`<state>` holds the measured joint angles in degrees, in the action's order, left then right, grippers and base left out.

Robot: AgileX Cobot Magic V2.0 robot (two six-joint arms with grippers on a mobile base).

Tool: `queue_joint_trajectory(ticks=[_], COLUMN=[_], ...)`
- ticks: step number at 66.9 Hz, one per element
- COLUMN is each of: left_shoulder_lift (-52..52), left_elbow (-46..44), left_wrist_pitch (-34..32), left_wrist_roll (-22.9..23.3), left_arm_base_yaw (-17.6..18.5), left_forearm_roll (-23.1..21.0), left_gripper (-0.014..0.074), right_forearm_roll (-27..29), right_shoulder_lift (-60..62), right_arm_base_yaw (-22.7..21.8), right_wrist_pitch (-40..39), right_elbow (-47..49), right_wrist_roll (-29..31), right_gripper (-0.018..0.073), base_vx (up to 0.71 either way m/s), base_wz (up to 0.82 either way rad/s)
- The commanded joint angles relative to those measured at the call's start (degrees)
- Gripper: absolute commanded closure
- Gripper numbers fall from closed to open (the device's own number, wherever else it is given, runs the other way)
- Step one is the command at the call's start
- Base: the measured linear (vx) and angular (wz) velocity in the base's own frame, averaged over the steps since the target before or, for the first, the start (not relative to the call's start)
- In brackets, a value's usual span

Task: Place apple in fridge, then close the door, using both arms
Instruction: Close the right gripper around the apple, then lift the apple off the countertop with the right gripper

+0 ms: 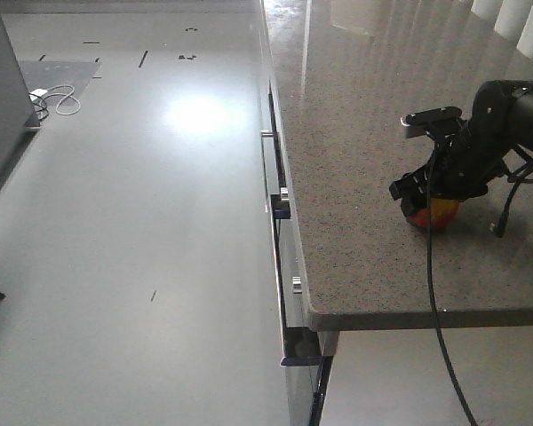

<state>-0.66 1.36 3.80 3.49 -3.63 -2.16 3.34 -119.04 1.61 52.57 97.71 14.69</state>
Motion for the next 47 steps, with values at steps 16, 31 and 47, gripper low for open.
queue_joint_trajectory(ticks=[16, 31, 47], left_shoulder_lift=[-0.74, -0.74, -0.74], left_elbow=[-1.07, -1.07, -1.07], left_wrist_pitch=[-4.11, -4.11, -4.11], left_wrist_roll=[0.19, 0.19, 0.19], left_arm_base_yaw=[-0.23, -0.23, -0.23], left_forearm_roll=[-0.22, -0.22, -0.22], left_gripper=[0.0603, 0.0603, 0.0603], right_forearm_roll=[3.41, 10.79, 13.32], right_shoulder_lift=[9.29, 17.94, 31.70], right_arm_base_yaw=[-0.40, 0.01, 6.24], right_wrist_pitch=[1.06, 2.00, -0.82], right_elbow=[1.83, -1.98, -14.69], right_wrist_roll=[-0.96, 0.65, 3.91], right_gripper=[0.0418, 0.0473, 0.0473], base_vx=[0.00, 0.00, 0.00], base_wz=[0.00, 0.00, 0.00])
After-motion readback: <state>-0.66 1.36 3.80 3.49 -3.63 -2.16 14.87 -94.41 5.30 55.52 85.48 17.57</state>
